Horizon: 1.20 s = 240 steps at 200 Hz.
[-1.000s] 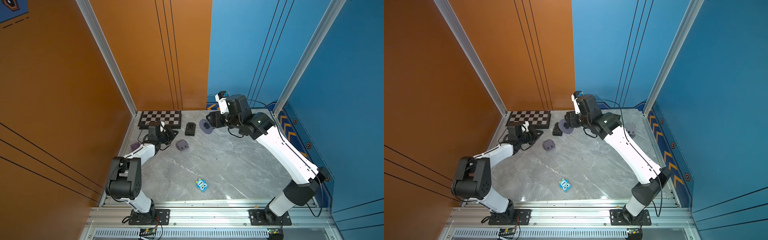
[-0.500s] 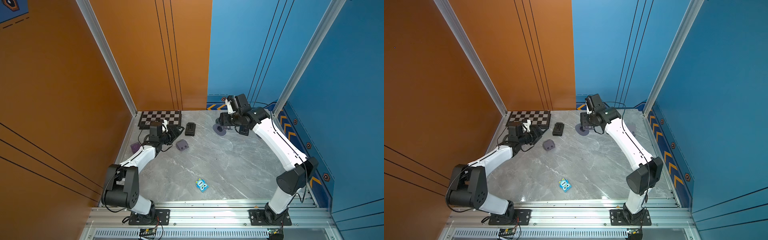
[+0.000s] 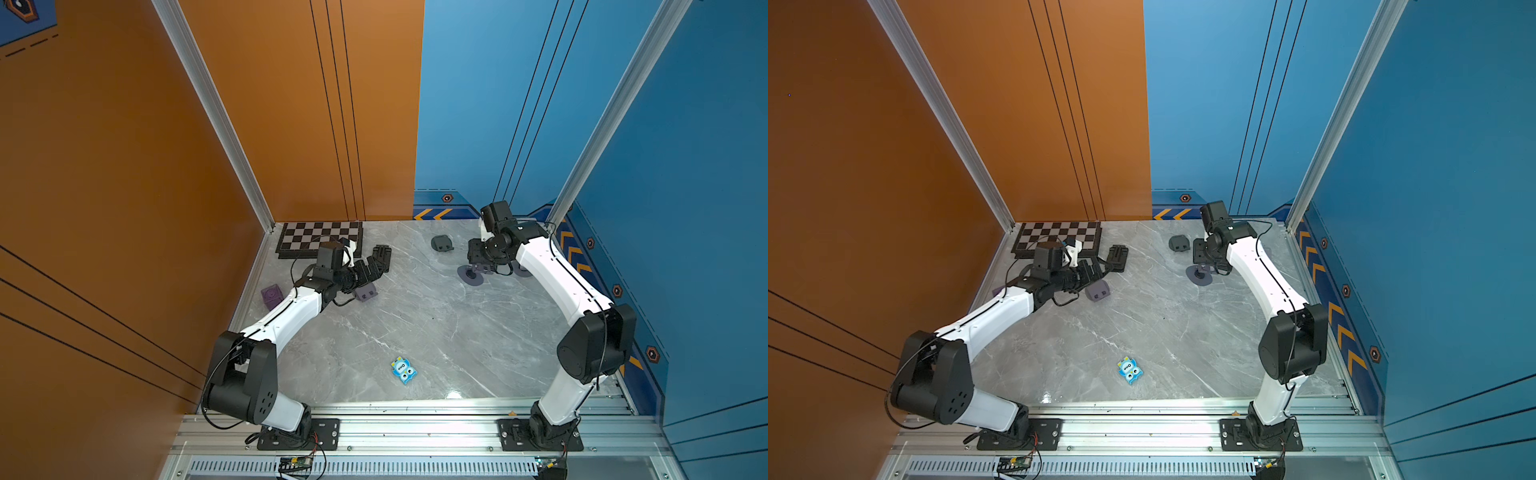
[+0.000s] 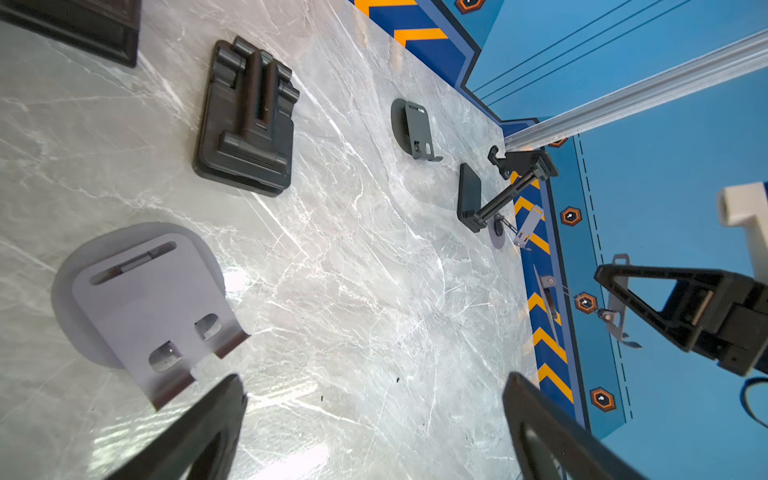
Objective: Open the phone stand
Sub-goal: Place the phone stand at the center of the board.
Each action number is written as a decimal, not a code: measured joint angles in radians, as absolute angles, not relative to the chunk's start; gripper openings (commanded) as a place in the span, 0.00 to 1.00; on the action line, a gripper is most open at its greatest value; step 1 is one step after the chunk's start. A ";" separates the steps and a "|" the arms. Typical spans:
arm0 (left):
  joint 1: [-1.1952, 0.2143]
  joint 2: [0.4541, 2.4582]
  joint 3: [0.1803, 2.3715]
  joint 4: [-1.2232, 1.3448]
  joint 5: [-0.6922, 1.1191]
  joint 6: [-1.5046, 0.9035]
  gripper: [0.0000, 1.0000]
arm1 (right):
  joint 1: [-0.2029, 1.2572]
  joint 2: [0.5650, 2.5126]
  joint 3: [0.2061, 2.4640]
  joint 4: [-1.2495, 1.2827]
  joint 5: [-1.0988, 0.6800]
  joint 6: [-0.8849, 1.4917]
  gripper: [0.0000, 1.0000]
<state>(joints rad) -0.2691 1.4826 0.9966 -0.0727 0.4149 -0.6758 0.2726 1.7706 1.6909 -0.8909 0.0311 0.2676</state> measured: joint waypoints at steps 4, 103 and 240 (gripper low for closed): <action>-0.274 1.483 0.997 -0.077 0.411 -0.670 0.98 | 0.267 1.774 1.687 -0.888 0.032 0.264 0.13; -0.336 1.483 1.047 -0.133 0.373 -0.616 0.98 | 0.196 1.898 1.627 -0.810 0.173 0.188 0.12; -0.337 1.522 1.079 -0.196 0.370 -0.605 0.98 | 0.163 2.030 1.621 -0.728 0.267 0.153 0.23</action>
